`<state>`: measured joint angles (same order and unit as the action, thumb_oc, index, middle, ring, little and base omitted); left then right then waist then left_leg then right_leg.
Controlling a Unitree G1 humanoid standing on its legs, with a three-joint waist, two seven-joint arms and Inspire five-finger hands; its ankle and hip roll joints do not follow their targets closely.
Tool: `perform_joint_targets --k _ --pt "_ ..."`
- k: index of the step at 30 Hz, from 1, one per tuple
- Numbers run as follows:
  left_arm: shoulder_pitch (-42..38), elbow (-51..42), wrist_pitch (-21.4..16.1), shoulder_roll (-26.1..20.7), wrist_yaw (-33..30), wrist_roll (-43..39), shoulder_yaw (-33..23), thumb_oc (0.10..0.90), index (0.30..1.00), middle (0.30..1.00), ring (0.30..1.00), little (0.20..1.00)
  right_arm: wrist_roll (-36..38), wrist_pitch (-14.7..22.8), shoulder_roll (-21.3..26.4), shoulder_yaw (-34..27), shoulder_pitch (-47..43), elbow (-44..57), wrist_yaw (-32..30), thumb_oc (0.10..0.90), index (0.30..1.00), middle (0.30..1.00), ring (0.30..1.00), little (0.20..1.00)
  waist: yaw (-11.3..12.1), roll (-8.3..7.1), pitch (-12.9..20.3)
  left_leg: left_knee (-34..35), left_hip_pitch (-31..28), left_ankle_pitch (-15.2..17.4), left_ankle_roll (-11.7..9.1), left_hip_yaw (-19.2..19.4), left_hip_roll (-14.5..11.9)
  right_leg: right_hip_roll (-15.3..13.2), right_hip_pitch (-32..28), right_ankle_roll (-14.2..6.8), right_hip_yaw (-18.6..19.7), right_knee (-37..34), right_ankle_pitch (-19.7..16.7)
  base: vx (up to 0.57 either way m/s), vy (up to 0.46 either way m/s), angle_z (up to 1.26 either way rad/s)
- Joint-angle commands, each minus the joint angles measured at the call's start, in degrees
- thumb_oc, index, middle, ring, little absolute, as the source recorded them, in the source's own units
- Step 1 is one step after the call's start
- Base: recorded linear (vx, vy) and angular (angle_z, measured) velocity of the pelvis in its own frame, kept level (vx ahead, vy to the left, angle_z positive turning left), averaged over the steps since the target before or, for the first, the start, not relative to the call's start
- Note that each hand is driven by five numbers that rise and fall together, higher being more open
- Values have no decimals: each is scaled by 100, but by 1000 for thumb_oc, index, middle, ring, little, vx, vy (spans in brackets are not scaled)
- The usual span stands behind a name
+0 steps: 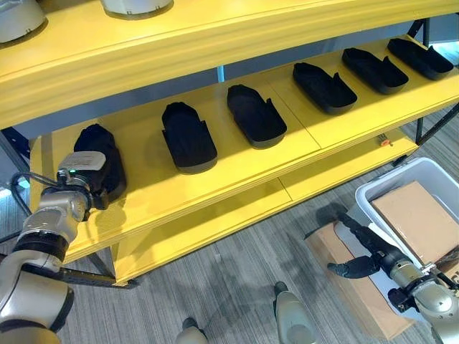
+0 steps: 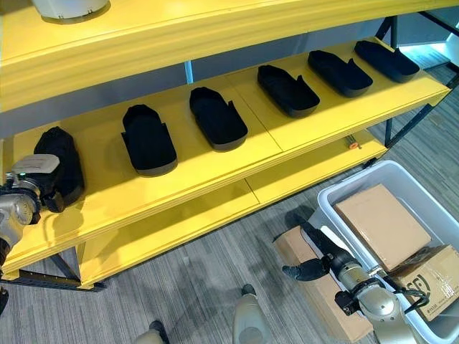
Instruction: Move parts from the plastic box to the shelf.
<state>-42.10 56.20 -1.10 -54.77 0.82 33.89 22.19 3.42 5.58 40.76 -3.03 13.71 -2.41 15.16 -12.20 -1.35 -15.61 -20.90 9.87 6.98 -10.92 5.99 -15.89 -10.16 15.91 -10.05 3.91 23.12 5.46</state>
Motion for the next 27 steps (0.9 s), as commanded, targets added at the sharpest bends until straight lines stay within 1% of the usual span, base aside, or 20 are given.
perform_joint_targets --k 1,6,10,17,21,27 --pt "-518 -125 217 -553 -175 -146 -214 900 1000 1000 1000 1000 167 246 21 -427 -75 471 -26 900 1000 1000 1000 1000 70 -181 616 -496 528 -26 143 -84 -211 -368 -524 -116 -117 -418 16 0 0 0" --pt "-555 -244 199 -640 -199 -9 -121 900 1000 1000 1000 1000 187 255 25 -441 -82 460 -8 900 1000 1000 1000 1000 71 -178 608 -504 519 -25 146 -87 -215 -363 -518 -121 -104 -405 15 0 0 0" --pt "-651 -271 137 -747 -226 261 90 900 1000 1000 1000 1000 182 266 81 -447 -87 494 16 900 1000 1000 1000 1000 59 -169 580 -534 532 -24 143 -85 -220 -363 -508 -134 -100 -382 21 0 0 0" --pt "-761 -229 65 -646 -245 347 334 900 1000 1000 1000 1000 207 298 115 -411 -86 523 -1 900 1000 1000 1000 1000 46 -174 575 -548 540 -29 150 -74 -218 -373 -493 -136 -91 -369 11 0 0 0" --pt "-789 -189 75 -538 -248 262 308 900 1000 1000 1000 1000 195 292 117 -423 -83 524 -3 900 1000 1000 1000 1000 41 -187 571 -539 547 -35 151 -61 -217 -373 -469 -133 -78 -373 -2 0 0 0" --pt "-779 -131 188 -349 -270 -139 57 900 1000 1000 1000 1000 184 263 74 -413 -52 502 -18 900 1000 1000 1000 1000 32 -195 584 -549 596 -36 153 -60 -225 -363 -396 -124 -40 -354 -8 0 0 0"
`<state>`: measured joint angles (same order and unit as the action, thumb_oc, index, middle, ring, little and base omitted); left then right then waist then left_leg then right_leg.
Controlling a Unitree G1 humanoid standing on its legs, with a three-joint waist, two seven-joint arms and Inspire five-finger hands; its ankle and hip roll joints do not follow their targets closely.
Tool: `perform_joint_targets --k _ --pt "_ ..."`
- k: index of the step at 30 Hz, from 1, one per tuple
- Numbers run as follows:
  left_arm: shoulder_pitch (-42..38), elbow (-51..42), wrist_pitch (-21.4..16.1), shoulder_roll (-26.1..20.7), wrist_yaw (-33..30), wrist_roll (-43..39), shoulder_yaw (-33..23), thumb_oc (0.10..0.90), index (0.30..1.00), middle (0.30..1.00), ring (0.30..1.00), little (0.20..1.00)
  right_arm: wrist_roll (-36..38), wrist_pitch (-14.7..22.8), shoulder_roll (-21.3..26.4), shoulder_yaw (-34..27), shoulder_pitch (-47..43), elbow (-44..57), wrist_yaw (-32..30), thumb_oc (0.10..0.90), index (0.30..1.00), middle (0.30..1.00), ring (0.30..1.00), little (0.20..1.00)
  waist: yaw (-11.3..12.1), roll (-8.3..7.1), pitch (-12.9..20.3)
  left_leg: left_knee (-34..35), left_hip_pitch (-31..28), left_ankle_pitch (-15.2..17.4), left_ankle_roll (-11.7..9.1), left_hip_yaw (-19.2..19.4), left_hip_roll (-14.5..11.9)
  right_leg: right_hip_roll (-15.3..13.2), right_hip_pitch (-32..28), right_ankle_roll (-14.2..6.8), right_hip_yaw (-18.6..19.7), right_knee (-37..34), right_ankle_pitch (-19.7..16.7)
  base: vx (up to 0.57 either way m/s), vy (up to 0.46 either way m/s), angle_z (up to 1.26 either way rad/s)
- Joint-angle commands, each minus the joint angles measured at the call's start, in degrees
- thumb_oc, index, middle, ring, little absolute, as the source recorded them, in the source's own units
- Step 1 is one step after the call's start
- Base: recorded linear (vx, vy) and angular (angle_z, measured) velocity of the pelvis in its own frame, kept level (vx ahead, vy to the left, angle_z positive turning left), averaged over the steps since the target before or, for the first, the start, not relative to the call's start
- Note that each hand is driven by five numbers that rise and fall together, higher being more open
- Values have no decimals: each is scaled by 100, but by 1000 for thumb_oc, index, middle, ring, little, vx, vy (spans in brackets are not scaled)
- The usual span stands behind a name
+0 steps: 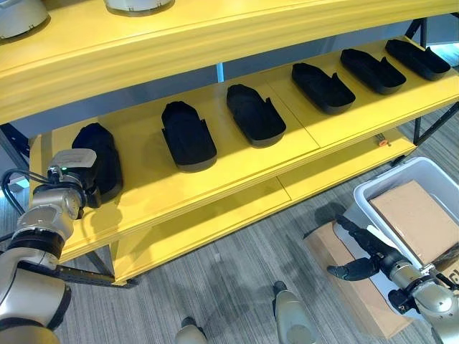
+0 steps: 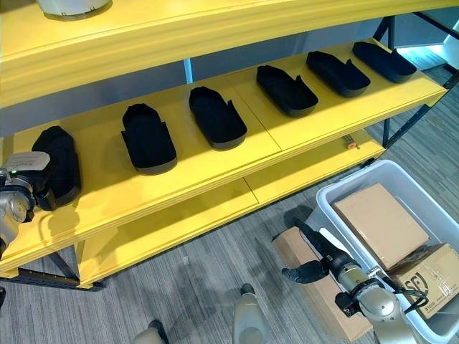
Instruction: Move parts from the plastic box to the shelf.
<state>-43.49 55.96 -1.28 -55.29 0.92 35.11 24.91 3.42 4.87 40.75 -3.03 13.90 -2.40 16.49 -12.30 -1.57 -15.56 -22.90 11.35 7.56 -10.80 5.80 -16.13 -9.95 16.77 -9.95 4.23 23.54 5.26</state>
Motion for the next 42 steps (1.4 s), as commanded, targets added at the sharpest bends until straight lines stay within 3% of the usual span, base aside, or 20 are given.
perform_joint_targets --k 1,16,29,42 --pt "-679 -23 206 -295 -272 -320 -236 900 1000 1000 1000 1000 187 321 81 -410 -76 489 -144 900 1000 1000 1000 1000 33 -170 583 -346 454 -97 140 -40 -201 -382 -471 -134 -73 -390 14 0 0 0" --pt "-781 284 434 -216 -353 -885 -669 900 1000 1000 1000 1000 268 210 39 -411 -83 460 -117 900 1000 1000 1000 1000 14 -172 566 -463 558 -59 147 -29 -260 -329 -291 -119 -6 -247 47 1 -3 -2" --pt "-986 356 535 -180 -633 -803 -673 900 1000 1000 1000 1000 270 221 82 -338 -103 465 -120 900 1000 1000 1000 1000 -16 -170 536 -499 640 -48 143 -18 -270 -313 -163 -112 25 -149 73 0 0 0" --pt "-1198 653 548 176 -919 -1234 -764 900 1000 1000 1000 1000 344 250 141 -211 -128 504 -160 900 1000 1000 1000 1000 -87 -176 489 -627 812 -31 171 12 -274 -301 95 -87 135 4 75 2 -2 -2"
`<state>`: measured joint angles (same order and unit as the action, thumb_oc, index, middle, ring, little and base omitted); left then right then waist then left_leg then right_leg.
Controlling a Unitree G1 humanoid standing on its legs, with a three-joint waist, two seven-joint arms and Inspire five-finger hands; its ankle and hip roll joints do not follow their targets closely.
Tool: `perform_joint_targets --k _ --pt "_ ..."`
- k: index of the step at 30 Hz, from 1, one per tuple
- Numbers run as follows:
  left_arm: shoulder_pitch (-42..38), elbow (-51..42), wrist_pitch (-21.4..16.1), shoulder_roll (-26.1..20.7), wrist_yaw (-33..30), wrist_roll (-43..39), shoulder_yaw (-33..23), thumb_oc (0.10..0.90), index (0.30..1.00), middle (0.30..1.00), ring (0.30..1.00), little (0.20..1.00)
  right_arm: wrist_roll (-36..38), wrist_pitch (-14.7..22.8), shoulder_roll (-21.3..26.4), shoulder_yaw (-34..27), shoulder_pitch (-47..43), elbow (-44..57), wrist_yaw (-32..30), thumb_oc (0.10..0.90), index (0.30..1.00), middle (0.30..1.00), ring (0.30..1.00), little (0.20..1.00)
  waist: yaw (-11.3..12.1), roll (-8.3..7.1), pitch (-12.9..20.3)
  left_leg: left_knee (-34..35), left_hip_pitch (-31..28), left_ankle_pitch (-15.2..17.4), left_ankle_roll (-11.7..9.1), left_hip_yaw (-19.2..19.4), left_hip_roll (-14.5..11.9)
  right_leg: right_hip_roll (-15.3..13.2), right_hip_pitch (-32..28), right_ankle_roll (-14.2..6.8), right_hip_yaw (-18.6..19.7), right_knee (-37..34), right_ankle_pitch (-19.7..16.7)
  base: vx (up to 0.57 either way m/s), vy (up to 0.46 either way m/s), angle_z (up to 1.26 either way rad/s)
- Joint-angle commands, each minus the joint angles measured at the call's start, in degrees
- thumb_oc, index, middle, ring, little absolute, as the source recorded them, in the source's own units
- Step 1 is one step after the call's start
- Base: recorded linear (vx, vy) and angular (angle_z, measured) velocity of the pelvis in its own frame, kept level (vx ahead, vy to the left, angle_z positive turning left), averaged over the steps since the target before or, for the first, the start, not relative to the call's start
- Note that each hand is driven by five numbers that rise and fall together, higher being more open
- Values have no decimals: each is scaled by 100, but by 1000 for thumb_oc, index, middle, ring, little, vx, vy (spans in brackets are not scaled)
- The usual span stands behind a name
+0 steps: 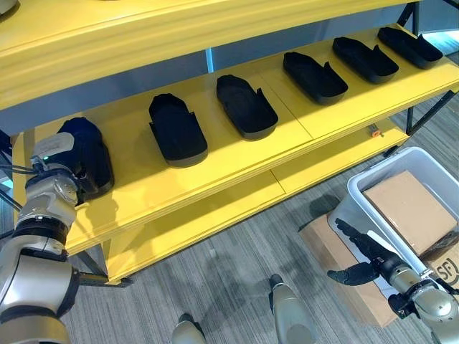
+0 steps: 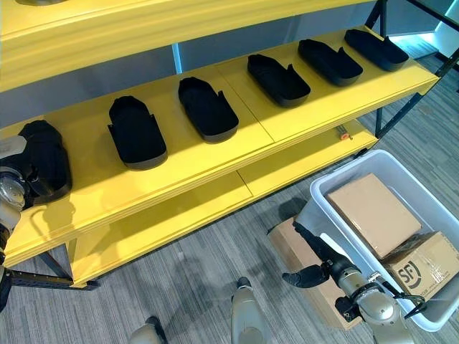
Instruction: Move parts from the plastic box to the shelf.
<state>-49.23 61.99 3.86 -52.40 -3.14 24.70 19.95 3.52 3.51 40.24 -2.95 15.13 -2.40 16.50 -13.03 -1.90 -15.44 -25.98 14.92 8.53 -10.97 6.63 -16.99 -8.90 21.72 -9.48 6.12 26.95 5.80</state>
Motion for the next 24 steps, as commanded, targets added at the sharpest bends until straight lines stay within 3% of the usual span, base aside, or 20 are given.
perform_joint_targets --k 1,11,24 --pt "-616 17 35 -116 -507 -182 -263 900 1000 1000 1000 1000 332 379 180 -214 -251 499 -164 900 1000 1000 1000 1000 -10 -143 477 -323 463 -128 192 -76 -190 -405 -398 -133 -61 -337 20 0 0 0" --pt "-433 -159 44 -193 -499 26 -238 900 1000 1000 1000 1000 310 429 159 -190 -213 504 -166 900 1000 1000 1000 1000 29 -151 475 -353 507 -109 194 -122 -202 -410 -392 -115 -102 -284 52 4 -3 -1" --pt "-522 -80 99 79 -633 -25 -278 900 1000 1000 1000 1000 319 460 192 -132 -252 541 -186 900 1000 1000 1000 1000 11 -163 467 -438 710 -108 201 -141 -181 -395 -169 -113 -59 -209 12 0 0 0"
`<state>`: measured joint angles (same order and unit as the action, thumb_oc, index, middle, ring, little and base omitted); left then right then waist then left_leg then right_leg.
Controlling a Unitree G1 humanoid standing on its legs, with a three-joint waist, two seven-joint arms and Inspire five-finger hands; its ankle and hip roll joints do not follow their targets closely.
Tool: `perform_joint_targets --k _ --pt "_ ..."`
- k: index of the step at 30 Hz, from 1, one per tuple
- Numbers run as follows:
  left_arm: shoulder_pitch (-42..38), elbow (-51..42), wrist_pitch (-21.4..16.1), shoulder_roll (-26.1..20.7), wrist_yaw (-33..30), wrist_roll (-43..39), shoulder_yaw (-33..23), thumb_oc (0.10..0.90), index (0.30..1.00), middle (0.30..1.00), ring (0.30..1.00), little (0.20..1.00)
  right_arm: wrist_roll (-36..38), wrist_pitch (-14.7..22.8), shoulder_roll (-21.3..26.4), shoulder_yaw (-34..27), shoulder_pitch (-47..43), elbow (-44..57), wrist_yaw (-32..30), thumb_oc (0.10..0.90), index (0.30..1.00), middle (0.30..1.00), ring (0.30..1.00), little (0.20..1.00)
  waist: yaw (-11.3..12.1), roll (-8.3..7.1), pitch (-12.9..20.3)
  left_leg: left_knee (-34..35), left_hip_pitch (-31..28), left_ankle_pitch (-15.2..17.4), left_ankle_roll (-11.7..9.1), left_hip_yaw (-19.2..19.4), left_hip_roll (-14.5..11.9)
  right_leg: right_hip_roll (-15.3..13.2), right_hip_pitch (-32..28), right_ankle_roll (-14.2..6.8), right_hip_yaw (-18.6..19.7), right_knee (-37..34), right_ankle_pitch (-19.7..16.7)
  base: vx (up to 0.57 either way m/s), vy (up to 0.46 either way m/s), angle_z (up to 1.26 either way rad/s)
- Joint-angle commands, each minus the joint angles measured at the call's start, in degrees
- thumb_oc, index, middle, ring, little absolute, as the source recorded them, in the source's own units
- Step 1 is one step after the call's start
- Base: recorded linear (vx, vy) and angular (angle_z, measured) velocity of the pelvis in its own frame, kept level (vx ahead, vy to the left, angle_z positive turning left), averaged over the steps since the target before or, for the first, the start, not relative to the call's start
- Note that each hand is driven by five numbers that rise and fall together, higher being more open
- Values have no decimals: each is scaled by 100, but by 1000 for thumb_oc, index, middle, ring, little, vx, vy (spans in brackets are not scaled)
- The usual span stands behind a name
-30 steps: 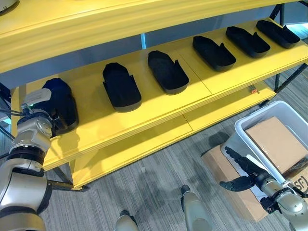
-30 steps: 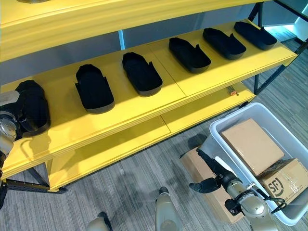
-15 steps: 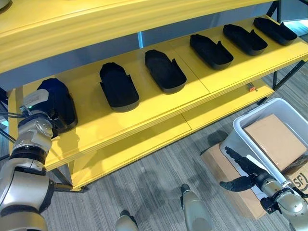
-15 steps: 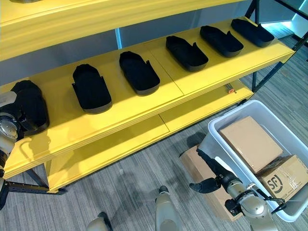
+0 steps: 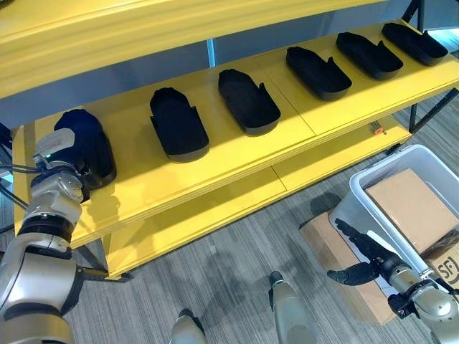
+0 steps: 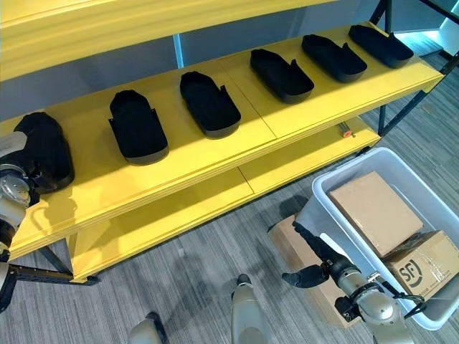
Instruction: Move parts from the plastic box to the shelf.
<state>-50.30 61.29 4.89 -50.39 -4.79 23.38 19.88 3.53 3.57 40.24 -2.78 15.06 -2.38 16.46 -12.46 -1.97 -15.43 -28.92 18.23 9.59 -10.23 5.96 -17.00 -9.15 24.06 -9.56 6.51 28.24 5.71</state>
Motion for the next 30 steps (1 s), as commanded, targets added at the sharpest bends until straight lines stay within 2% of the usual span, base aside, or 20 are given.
perform_joint_targets --k 1,11,24,30 --pt "-415 -10 -4 -121 -468 107 -271 900 1000 1000 1000 1000 319 454 192 -150 -243 540 -182 900 1000 1000 1000 1000 -45 -155 467 -145 381 -214 127 -74 -181 -368 -402 -105 -97 -338 21 0 0 0" --pt "-506 132 4 75 -563 -445 -500 900 1000 1000 1000 1000 354 439 191 -140 -212 488 -187 900 1000 1000 1000 1000 -93 -152 501 -184 481 -228 133 -60 -206 -319 -210 -77 -34 -240 18 -1 -2 -1" --pt "-552 168 -34 -48 -518 -249 -344 900 1000 1000 1000 1000 377 441 200 -126 -216 518 -159 900 1000 1000 1000 1000 -100 -137 528 -234 595 -230 136 -83 -240 -290 -59 -71 -21 -156 23 0 -5 -2" --pt "-135 -308 -143 -186 -201 -147 -318 900 1000 1000 1000 1000 344 442 123 -165 -215 449 -167 900 1000 1000 1000 1000 -29 -112 522 -233 547 -207 149 -104 -214 -312 -166 -59 -53 -149 60 0 0 0"
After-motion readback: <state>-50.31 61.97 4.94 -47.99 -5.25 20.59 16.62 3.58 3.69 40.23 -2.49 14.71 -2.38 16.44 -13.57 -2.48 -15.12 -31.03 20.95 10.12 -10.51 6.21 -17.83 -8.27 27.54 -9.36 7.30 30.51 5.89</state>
